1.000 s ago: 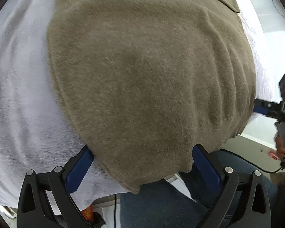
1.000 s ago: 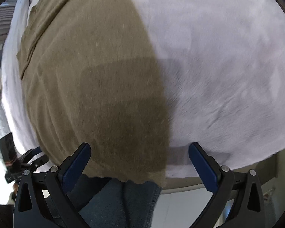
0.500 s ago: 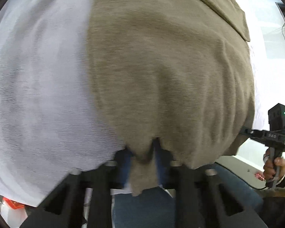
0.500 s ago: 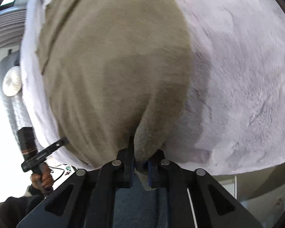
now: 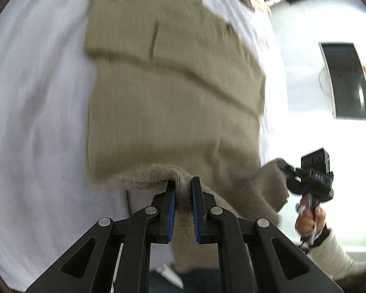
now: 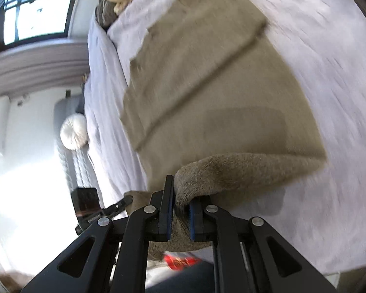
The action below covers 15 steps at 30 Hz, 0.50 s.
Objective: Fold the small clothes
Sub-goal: 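Lift the hem with both grippers, fold it toward the collar, release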
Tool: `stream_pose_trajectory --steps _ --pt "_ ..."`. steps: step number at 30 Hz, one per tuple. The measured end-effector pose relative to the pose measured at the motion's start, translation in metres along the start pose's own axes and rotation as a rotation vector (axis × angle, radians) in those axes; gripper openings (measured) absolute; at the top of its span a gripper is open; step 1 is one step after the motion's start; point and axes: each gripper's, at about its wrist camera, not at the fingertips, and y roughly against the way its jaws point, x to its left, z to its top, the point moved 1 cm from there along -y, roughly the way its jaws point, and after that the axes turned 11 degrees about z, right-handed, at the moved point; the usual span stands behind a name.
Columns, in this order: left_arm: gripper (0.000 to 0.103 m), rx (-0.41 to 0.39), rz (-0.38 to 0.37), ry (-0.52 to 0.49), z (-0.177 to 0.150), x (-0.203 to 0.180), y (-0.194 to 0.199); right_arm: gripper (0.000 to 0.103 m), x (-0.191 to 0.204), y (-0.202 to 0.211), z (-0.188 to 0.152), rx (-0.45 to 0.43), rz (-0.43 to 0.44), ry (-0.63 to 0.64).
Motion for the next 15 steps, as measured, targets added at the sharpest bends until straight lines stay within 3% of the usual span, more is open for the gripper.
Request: stream_pose_trajectory --steps 3,7,9,13,15 --pt "0.013 -0.052 0.048 0.018 0.032 0.001 0.002 0.011 0.002 -0.018 0.028 -0.04 0.032 -0.044" --pt "0.014 -0.09 0.143 0.023 0.061 0.006 0.0 0.011 -0.004 -0.035 0.057 -0.078 0.011 -0.1" --pt "0.021 -0.091 0.204 0.02 0.069 0.006 -0.004 0.011 -0.006 -0.043 0.067 -0.09 -0.01 -0.132" --pt "0.077 -0.19 0.327 -0.001 0.074 0.004 0.014 0.015 -0.011 -0.053 0.08 -0.115 -0.008 -0.183" --pt "0.079 -0.238 0.339 -0.019 0.074 0.004 0.028 0.019 -0.017 -0.046 0.086 -0.136 0.021 -0.221"
